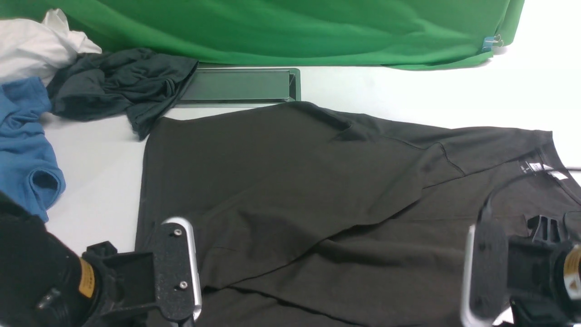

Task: Fold a long-sleeved shirt on a white desktop.
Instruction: 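Grasp the near edge of the shirt at its hem and shoulder corners, then fold the black garment in half by bringing its near edge over to the far edge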

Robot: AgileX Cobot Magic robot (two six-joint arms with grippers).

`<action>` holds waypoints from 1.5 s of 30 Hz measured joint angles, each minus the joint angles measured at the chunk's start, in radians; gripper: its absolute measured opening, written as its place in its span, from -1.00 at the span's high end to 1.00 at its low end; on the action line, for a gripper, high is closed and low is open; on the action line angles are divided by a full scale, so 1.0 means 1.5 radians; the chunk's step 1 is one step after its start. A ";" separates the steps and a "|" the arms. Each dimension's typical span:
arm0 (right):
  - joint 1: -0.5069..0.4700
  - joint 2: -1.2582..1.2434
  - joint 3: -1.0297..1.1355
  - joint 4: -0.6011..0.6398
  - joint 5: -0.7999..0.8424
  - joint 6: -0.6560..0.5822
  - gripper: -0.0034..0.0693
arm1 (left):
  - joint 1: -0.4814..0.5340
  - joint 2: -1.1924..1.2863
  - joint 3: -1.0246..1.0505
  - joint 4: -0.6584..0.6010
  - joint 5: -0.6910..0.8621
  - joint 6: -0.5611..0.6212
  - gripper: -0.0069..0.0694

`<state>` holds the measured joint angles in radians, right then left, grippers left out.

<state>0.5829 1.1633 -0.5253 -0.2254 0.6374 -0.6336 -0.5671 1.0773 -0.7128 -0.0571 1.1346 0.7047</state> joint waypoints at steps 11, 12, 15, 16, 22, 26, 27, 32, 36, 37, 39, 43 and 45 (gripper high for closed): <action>-0.114 0.103 0.051 -0.125 -0.099 -0.090 -0.69 | 0.000 -0.004 0.000 0.000 0.002 -0.045 0.66; -0.118 0.113 0.051 -0.126 -0.109 -0.100 -0.69 | 0.000 -0.004 0.000 0.000 0.002 -0.045 0.66; -0.124 0.144 0.049 -0.131 -0.151 -0.131 -0.68 | 0.000 -0.004 0.000 0.000 0.002 -0.047 0.66; -0.124 0.154 0.047 -0.133 -0.171 -0.142 -0.67 | 0.000 -0.004 0.000 0.000 0.004 -0.047 0.66; -0.124 0.190 0.038 -0.139 -0.221 -0.184 -0.34 | 0.000 -0.004 0.000 -0.001 0.030 -0.048 0.66; -0.123 0.196 0.037 -0.136 -0.206 -0.187 0.30 | 0.000 -0.004 0.000 -0.003 0.045 -0.050 0.66; -0.121 0.193 0.037 -0.135 -0.197 -0.186 0.49 | 0.000 -0.004 0.000 -0.003 0.045 -0.056 0.66; -0.098 0.143 0.045 -0.128 -0.103 -0.147 0.79 | 0.000 -0.007 -0.004 -0.005 0.047 -0.109 0.66; -0.095 0.086 0.040 -0.122 -0.076 -0.134 0.80 | 0.000 -0.020 -0.023 0.021 0.049 -0.168 0.66; -0.095 0.065 0.028 -0.119 -0.074 -0.131 0.80 | 0.000 -0.023 -0.037 0.038 0.049 -0.197 0.66; -0.095 0.056 0.005 -0.117 -0.080 -0.126 0.80 | 0.008 -0.025 -0.059 0.072 0.050 -0.234 0.66; -0.095 0.077 -0.049 -0.117 -0.102 -0.115 0.80 | 0.065 -0.025 -0.075 0.073 0.027 -0.245 0.66; -0.095 0.113 -0.091 -0.115 -0.108 -0.105 0.80 | 0.114 -0.023 -0.075 0.063 0.002 -0.245 0.66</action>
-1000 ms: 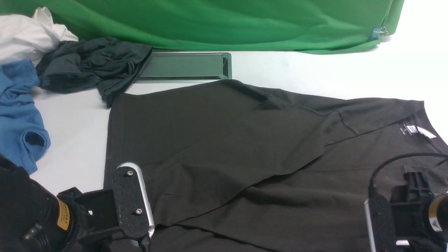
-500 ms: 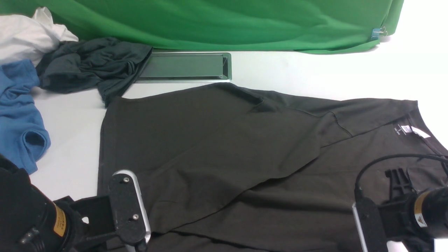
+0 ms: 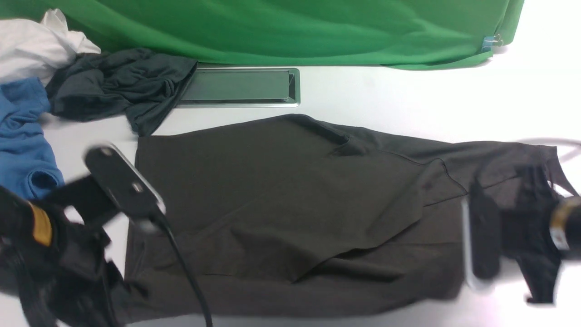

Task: Fold a long-sleeved shirt on a white desktop.
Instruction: 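Fold the black garment in half by bringing its near edge over to the far edge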

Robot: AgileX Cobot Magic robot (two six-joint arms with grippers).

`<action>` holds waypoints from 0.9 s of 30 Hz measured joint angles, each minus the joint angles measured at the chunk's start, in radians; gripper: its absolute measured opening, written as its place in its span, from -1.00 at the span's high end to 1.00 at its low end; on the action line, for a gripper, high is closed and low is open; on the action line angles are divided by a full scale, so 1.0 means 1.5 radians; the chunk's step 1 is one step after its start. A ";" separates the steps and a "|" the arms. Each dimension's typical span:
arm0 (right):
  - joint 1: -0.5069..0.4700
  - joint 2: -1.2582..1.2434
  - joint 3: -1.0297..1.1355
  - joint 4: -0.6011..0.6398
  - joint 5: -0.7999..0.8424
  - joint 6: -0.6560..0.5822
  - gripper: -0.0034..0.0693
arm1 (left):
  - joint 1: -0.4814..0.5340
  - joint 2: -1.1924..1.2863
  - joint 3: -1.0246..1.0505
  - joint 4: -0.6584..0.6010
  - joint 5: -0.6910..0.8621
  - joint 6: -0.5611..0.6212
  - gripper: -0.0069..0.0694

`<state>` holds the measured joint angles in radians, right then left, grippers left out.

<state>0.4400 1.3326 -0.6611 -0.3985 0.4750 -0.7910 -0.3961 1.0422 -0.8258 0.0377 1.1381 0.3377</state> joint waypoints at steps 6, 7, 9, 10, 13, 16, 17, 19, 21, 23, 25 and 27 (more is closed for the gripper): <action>-0.006 0.158 -0.157 0.006 -0.001 0.039 0.80 | 0.130 0.047 -0.001 -0.070 -0.068 0.014 0.66; -0.007 0.164 -0.157 0.008 -0.001 0.042 0.80 | 0.134 0.047 -0.001 -0.071 -0.071 0.014 0.66; -0.019 0.216 -0.215 0.028 0.004 0.057 0.80 | 0.167 0.073 -0.003 -0.076 -0.105 0.016 0.66; -0.031 0.251 -0.259 0.051 0.018 0.059 0.80 | 0.190 0.096 -0.004 -0.076 -0.125 0.016 0.66; -0.049 0.291 -0.326 0.087 0.043 0.058 0.80 | 0.228 0.140 -0.016 -0.082 -0.142 0.018 0.66; -0.060 0.308 -0.357 0.109 0.050 0.058 0.80 | 0.248 0.181 -0.035 -0.090 -0.150 0.018 0.66; -0.064 0.313 -0.376 0.122 0.051 0.056 0.80 | 0.255 0.202 -0.049 -0.091 -0.162 0.018 0.66; -0.068 0.315 -0.393 0.132 0.053 0.056 0.80 | 0.262 0.227 -0.067 -0.091 -0.181 0.018 0.66; -0.072 0.315 -0.404 0.137 0.055 0.055 0.80 | 0.266 0.241 -0.081 -0.092 -0.198 0.018 0.66; -0.075 0.315 -0.412 0.140 0.052 0.055 0.80 | 0.267 0.267 -0.111 -0.084 -0.207 0.016 0.66; -0.077 0.316 -0.412 0.142 0.045 0.057 0.80 | 0.267 0.283 -0.135 -0.072 -0.204 0.009 0.66; -0.080 0.319 -0.412 0.145 0.038 0.059 0.80 | 0.267 0.289 -0.150 -0.066 -0.200 0.002 0.66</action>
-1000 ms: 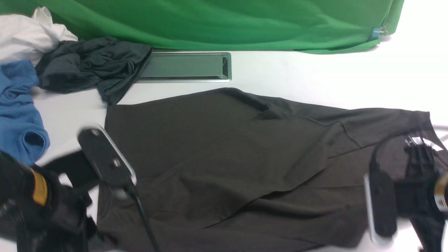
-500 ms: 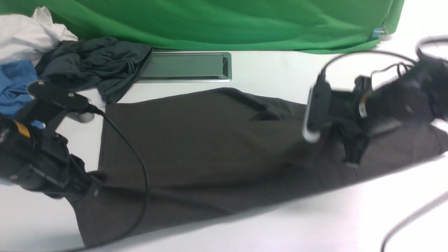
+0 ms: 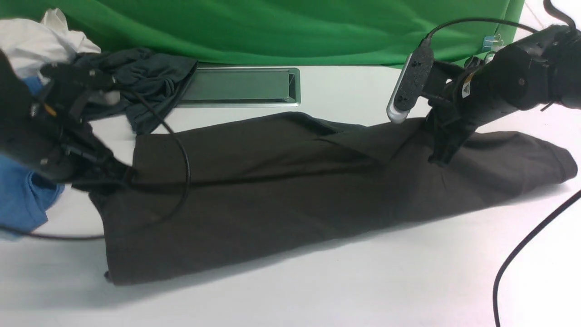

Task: Fold a long-sleeved shirt on a white desktop.
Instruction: 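Fold the black garment in half by bringing its near edge over to the far edge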

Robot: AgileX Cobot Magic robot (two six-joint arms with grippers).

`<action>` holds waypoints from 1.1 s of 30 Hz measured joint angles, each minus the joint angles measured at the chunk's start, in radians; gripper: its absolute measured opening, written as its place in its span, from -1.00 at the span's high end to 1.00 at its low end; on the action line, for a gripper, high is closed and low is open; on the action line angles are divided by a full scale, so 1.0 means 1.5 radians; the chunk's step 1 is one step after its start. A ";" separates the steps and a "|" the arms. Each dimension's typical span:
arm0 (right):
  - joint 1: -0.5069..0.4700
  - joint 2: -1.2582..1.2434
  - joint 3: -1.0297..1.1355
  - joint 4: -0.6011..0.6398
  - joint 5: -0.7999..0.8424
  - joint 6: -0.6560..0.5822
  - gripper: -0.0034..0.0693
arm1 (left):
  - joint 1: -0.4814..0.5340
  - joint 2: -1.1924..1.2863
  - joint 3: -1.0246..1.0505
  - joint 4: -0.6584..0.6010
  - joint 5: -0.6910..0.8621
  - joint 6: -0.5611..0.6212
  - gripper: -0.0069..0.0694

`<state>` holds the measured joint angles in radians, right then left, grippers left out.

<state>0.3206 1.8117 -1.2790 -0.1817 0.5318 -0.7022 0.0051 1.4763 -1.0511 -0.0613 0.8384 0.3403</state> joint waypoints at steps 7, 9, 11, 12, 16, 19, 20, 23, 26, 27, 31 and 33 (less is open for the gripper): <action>-0.002 0.042 -0.013 0.007 -0.066 0.007 0.80 | 0.000 0.045 -0.077 0.035 -0.001 -0.011 0.66; -0.002 0.055 -0.022 0.010 -0.069 0.007 0.80 | 0.000 0.058 -0.091 0.041 -0.005 -0.011 0.66; -0.002 0.090 -0.056 0.014 -0.071 0.016 0.80 | 0.000 0.094 -0.113 0.051 -0.026 -0.011 0.66; -0.002 0.103 -0.069 0.014 -0.071 0.025 0.80 | 0.000 0.104 -0.119 0.054 -0.036 -0.011 0.66; -0.002 0.147 -0.112 0.016 -0.071 0.047 0.80 | 0.000 0.150 -0.138 0.062 -0.073 -0.011 0.66; -0.002 0.176 -0.134 0.016 -0.076 0.061 0.80 | 0.000 0.179 -0.141 0.073 -0.119 -0.011 0.66; -0.002 0.178 -0.135 0.016 -0.077 0.063 0.80 | 0.000 0.179 -0.142 0.073 -0.122 -0.011 0.66; -0.003 0.204 -0.139 0.016 -0.101 0.082 0.77 | 0.003 0.211 -0.142 0.093 -0.172 -0.016 0.66; -0.009 0.212 -0.139 0.016 -0.114 0.101 0.54 | 0.009 0.226 -0.142 0.095 -0.198 -0.018 0.62; -0.009 0.213 -0.139 0.016 -0.115 0.102 0.54 | 0.010 0.227 -0.142 0.095 -0.202 -0.018 0.61; -0.030 0.210 -0.139 0.016 -0.125 0.137 -0.26 | 0.023 0.254 -0.143 0.105 -0.245 -0.018 0.39; -0.035 0.195 -0.139 0.016 -0.107 0.146 -0.47 | 0.029 0.263 -0.143 0.110 -0.267 -0.018 0.25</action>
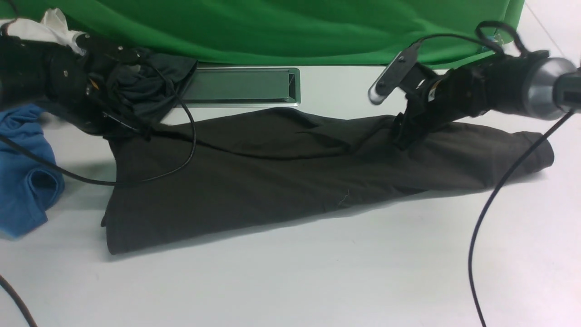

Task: Fold a long-sleeved shirt on a white desktop.
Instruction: 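Fold the black garment in half by bringing its near edge over to the far edge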

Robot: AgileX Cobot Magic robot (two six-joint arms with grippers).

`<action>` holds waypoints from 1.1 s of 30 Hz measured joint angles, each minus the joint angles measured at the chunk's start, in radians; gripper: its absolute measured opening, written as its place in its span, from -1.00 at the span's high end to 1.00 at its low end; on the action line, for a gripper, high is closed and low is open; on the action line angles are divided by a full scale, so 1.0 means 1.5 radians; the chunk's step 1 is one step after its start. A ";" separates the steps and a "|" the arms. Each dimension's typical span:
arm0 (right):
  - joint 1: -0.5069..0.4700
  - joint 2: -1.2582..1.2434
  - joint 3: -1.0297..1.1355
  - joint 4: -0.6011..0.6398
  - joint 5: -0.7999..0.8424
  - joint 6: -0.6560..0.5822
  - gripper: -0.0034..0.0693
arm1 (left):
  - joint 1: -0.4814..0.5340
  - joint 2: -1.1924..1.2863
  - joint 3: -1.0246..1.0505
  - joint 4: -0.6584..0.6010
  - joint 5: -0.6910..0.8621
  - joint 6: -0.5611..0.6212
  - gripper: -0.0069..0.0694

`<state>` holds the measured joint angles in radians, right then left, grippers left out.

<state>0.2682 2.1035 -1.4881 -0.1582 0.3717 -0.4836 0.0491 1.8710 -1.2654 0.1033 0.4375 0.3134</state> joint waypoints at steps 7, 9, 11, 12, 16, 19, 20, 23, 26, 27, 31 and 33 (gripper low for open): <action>0.007 -0.103 -0.001 0.029 0.111 0.011 -0.20 | 0.015 0.011 -0.001 0.001 -0.072 -0.005 -0.08; 0.017 -0.130 -0.005 0.097 0.157 -0.028 0.15 | 0.014 0.005 -0.002 -0.017 -0.065 -0.010 -0.03; 0.023 -0.134 -0.007 0.160 0.190 -0.069 0.48 | 0.008 -0.005 -0.002 -0.039 -0.042 -0.012 0.10; 0.027 -0.129 -0.007 0.223 0.224 -0.107 0.66 | -0.003 -0.020 -0.002 -0.064 -0.002 -0.005 0.34; 0.034 -0.075 -0.007 0.310 0.256 -0.163 0.84 | -0.060 -0.070 0.022 -0.152 0.065 0.059 0.73; 0.034 -0.037 -0.006 0.318 0.251 -0.178 0.86 | -0.119 -0.107 0.073 -0.225 0.068 0.108 0.77; 0.034 -0.025 -0.006 0.323 0.244 -0.186 0.86 | -0.140 -0.116 0.093 -0.245 0.066 0.121 0.77; 0.034 -0.006 -0.006 0.346 0.231 -0.199 0.86 | -0.180 -0.125 0.148 -0.293 0.045 0.161 0.77; 0.034 0.008 -0.007 0.385 0.225 -0.216 0.86 | -0.218 -0.125 0.208 -0.325 -0.017 0.195 0.77; 0.034 0.008 -0.007 0.387 0.225 -0.217 0.86 | -0.219 -0.125 0.212 -0.325 -0.022 0.197 0.77; 0.038 0.008 -0.015 0.399 0.216 -0.223 0.86 | -0.231 -0.125 0.264 -0.332 -0.100 0.207 0.77; 0.044 0.011 -0.021 0.402 0.201 -0.224 0.86 | -0.231 -0.125 0.279 -0.332 -0.117 0.207 0.77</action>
<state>0.3349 2.1195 -1.5200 0.4448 0.6735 -0.8200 -0.2973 1.6842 -0.8473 -0.3954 0.2613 0.6238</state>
